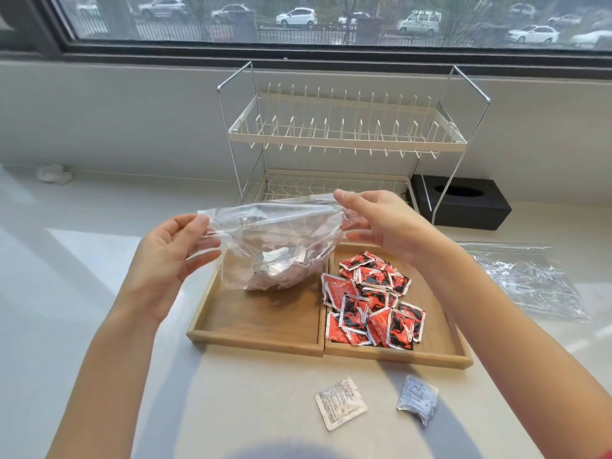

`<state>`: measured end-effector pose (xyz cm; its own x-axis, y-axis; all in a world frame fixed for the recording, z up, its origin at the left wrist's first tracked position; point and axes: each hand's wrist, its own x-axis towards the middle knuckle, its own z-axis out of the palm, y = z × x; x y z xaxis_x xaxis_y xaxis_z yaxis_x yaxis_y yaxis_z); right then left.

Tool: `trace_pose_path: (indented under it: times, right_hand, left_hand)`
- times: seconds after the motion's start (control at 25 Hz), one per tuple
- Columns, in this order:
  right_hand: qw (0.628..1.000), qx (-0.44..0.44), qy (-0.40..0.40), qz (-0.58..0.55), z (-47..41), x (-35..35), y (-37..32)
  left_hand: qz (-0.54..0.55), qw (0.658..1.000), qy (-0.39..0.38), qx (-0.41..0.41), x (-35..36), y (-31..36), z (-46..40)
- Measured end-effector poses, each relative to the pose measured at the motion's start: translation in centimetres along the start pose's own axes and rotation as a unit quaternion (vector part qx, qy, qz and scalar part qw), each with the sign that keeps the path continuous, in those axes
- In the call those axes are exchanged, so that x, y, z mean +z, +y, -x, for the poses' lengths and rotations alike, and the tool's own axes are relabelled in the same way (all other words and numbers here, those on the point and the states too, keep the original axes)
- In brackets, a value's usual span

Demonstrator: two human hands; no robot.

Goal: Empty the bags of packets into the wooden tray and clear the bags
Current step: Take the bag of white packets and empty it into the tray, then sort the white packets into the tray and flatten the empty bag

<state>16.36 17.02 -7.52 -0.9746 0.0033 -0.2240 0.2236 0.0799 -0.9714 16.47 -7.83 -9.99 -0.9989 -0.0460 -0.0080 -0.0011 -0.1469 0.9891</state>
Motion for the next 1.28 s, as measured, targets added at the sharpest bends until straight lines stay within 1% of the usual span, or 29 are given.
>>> trace_pose_path:
  times: [0.12, 0.2, 0.4, 0.52, 0.6, 0.68, 0.84, 1.04, 1.16, 1.28]
  right_hand:
    - [0.999, -0.01, -0.014, -0.044, 0.1, -0.2, -0.9]
    - [0.996, -0.022, -0.029, -0.076, 0.3, -0.2, -1.6]
    - [0.981, -0.016, -0.031, -0.192, 0.7, -0.3, -3.1]
    - [0.968, -0.01, -0.048, -0.247, 1.0, -0.7, -4.3]
    - [0.968, -0.018, -0.056, -0.245, 1.1, -1.1, -4.9]
    - [0.971, -0.028, -0.055, -0.231, 1.1, -1.4, -5.4]
    - [0.983, -0.06, -0.031, -0.172, 0.9, -2.4, -5.5]
    - [0.985, -0.121, -0.009, -0.121, 1.2, -2.9, -5.7]
    - [0.98, -0.175, 0.032, -0.087, 1.6, -3.3, -6.3]
    - [0.969, -0.226, 0.057, -0.076, 2.1, -3.8, -6.2]
  left_hand:
    - [0.016, 0.999, 0.021, 0.026, 0.1, 1.1, -0.3]
    - [0.042, 0.998, 0.022, 0.036, 0.1, 2.1, -0.4]
    - [0.069, 0.997, -0.009, 0.04, -0.5, 3.9, -0.6]
    - [0.13, 0.99, -0.035, 0.049, -1.0, 4.6, -0.7]
    - [0.187, 0.978, -0.076, 0.051, -1.4, 5.1, -0.9]
    - [0.191, 0.976, -0.093, 0.055, -1.7, 5.3, -1.1]
    - [0.102, 0.992, -0.017, 0.071, -1.3, 5.0, -1.4]
    - [0.064, 0.99, 0.033, 0.121, -1.4, 5.9, -1.1]
    - [0.045, 0.984, 0.016, 0.17, -1.3, 6.2, -0.6]
    - [0.024, 0.982, -0.018, 0.184, -0.6, 6.0, 0.3]
